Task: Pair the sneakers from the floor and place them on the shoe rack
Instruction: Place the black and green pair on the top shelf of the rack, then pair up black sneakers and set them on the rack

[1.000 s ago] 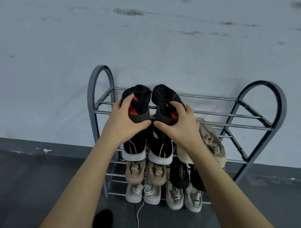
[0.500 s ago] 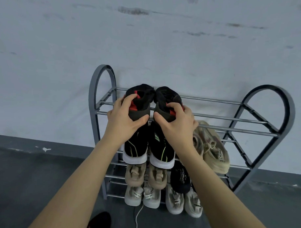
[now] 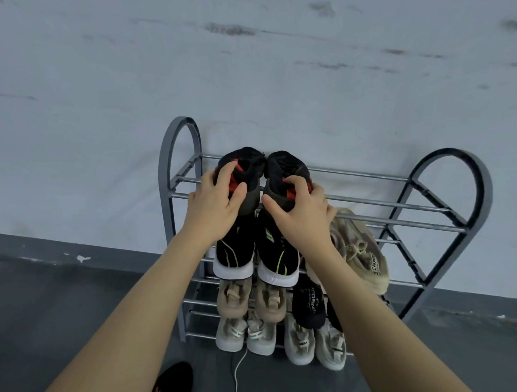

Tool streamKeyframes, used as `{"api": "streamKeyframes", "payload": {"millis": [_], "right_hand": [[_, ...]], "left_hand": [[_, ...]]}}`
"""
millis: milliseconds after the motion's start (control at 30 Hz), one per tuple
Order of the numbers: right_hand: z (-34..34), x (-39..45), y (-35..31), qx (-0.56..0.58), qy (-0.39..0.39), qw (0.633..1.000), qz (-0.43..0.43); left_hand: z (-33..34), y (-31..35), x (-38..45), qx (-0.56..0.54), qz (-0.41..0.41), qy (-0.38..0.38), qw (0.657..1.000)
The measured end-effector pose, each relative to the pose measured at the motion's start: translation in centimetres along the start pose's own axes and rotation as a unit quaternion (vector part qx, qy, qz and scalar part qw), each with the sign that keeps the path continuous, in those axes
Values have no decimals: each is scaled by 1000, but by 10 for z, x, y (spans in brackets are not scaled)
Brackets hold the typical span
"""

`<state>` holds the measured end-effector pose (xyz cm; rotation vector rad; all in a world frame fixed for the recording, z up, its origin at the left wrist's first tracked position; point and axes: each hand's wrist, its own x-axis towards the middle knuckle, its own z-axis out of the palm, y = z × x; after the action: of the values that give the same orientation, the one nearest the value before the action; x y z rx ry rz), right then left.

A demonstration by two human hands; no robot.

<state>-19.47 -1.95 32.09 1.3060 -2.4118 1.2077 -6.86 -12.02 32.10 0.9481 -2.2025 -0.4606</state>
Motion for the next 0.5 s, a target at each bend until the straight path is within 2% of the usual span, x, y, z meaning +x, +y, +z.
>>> {"api": "streamKeyframes", "payload": {"millis": [133, 233, 400, 500], "right_hand": [[-5, -24, -9, -23, 24, 999, -22], [-5, -57, -10, 31, 39, 996, -73], [9, -114, -6, 54, 34, 985, -163], [39, -145, 2, 71, -39, 982, -169]], "left_hand": [[-5, 0, -21, 35, -8, 53, 998], [-11, -7, -55, 82, 12, 97, 992], [-16, -37, -120, 81, -21, 74, 994], [-3, -66, -161, 74, -49, 60, 994]]}}
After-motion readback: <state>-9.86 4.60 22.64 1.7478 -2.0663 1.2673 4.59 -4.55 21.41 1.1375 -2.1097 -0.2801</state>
